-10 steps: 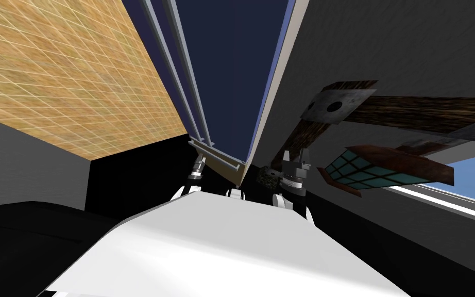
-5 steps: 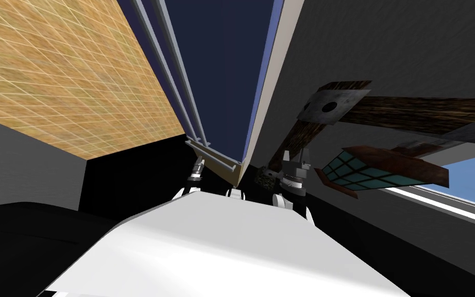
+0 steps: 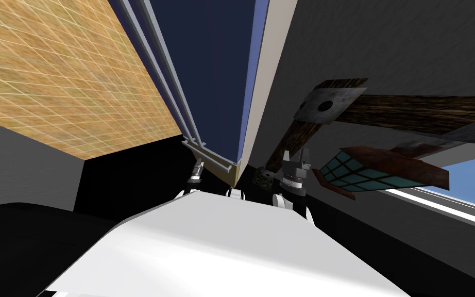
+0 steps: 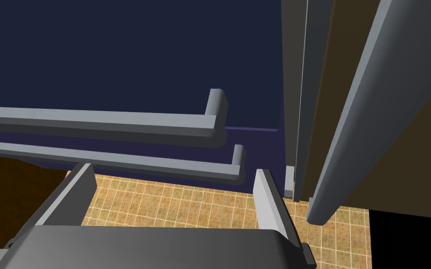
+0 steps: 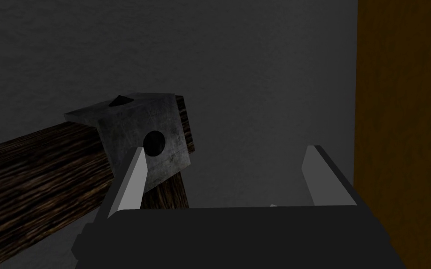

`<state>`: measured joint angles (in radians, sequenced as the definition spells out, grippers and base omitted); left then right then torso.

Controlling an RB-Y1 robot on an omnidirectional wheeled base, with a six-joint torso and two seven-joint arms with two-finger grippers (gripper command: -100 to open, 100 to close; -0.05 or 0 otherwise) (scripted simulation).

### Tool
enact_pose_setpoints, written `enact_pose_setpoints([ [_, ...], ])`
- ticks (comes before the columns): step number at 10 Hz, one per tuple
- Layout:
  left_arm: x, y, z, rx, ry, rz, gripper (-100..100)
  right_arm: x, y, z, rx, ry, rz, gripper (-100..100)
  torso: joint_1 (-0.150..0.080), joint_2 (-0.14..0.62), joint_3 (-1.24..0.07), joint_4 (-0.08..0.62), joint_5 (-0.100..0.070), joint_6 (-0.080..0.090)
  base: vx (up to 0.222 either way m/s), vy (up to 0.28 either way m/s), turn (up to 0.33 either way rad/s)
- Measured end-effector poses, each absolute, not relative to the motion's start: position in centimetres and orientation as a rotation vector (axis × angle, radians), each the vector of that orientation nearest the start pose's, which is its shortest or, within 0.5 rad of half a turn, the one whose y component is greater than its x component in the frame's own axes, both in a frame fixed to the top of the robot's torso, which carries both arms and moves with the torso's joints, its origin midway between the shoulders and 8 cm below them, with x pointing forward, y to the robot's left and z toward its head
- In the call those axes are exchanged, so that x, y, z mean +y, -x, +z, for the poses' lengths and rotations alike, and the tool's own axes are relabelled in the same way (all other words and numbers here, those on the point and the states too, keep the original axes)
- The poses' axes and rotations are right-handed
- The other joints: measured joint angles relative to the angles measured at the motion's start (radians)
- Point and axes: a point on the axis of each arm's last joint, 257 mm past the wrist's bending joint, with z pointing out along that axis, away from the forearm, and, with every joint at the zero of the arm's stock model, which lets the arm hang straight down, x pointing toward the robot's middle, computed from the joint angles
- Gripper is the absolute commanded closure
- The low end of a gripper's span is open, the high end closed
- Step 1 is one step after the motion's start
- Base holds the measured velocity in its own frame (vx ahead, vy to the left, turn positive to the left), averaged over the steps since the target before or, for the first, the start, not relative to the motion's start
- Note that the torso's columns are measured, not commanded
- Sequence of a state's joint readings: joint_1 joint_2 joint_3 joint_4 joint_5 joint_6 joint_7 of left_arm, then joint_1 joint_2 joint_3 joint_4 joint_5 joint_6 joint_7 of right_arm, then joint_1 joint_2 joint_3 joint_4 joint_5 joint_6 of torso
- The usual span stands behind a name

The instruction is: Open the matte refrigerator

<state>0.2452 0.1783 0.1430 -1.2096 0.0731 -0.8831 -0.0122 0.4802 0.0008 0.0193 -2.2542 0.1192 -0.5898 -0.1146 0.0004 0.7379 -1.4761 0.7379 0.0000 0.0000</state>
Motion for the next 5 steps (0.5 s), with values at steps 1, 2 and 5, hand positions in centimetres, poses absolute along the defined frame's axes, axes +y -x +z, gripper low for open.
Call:
enact_pose_setpoints([
  [1,38.9,-39.2,-27.5,0.935,0.945,-1.046,-100,-25.2,-33.8,3.4,0.606,-0.56,1.384,0,0.0,0.0,0.0,0.0,0.0,0.0,0.025,-0.082,0.005],
  [2,39.0,-39.1,-28.2,0.939,0.956,-1.039,-100,-25.2,-33.8,3.4,0.606,-0.56,1.384,0,0.001,0.001,0.001,0.0,0.0,0.0,0.019,-0.103,0.002],
  [5,39.6,-38.7,-29.8,0.94,0.986,-1.019,-100,-25.2,-33.8,3.4,0.606,-0.56,1.384,0,-0.001,-0.001,0.0,0.0,0.0,0.0,0.026,-0.092,0.004],
])
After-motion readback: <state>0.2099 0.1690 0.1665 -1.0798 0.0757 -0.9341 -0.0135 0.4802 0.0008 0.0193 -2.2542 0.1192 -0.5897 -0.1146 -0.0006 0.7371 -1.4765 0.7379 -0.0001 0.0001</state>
